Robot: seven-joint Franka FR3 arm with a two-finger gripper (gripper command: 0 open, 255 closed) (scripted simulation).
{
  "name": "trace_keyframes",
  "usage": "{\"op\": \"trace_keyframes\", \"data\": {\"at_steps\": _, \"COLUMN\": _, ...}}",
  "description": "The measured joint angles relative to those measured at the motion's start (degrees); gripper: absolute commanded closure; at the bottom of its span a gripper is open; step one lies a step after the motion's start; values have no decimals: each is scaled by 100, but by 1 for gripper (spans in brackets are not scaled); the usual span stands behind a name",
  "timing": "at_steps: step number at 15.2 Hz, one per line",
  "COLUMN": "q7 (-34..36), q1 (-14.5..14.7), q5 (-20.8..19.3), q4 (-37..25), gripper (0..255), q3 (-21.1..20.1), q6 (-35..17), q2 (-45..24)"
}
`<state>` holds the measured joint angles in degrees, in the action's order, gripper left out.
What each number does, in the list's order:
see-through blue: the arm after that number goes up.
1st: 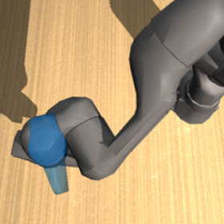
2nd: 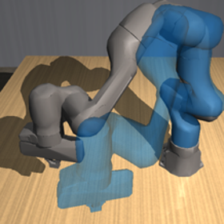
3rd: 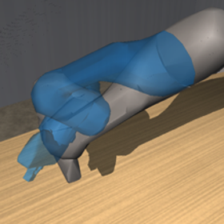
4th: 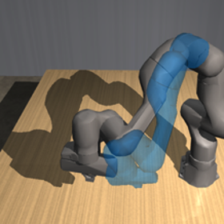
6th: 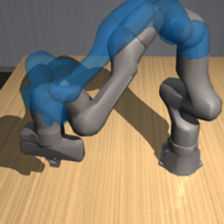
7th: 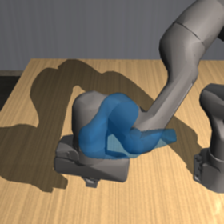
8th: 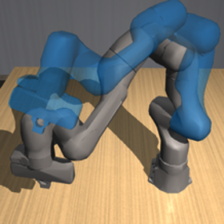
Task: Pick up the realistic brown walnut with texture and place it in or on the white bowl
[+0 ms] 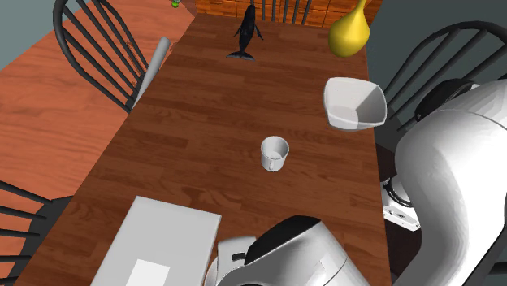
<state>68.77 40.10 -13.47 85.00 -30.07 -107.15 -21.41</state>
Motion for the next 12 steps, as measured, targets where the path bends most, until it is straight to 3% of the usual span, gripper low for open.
{"op": "trace_keyframes", "data": {"at_steps": 6, "q7": -54, "q1": 65, "q5": 37, "q4": -612, "gripper": 0, "q3": -32, "q6": 630, "q2": 37}}
{"op": "trace_keyframes", "data": {"at_steps": 12, "q7": -55, "q1": 69, "q5": 47, "q4": -656, "gripper": 0, "q3": -37, "q6": 697, "q2": 55}}
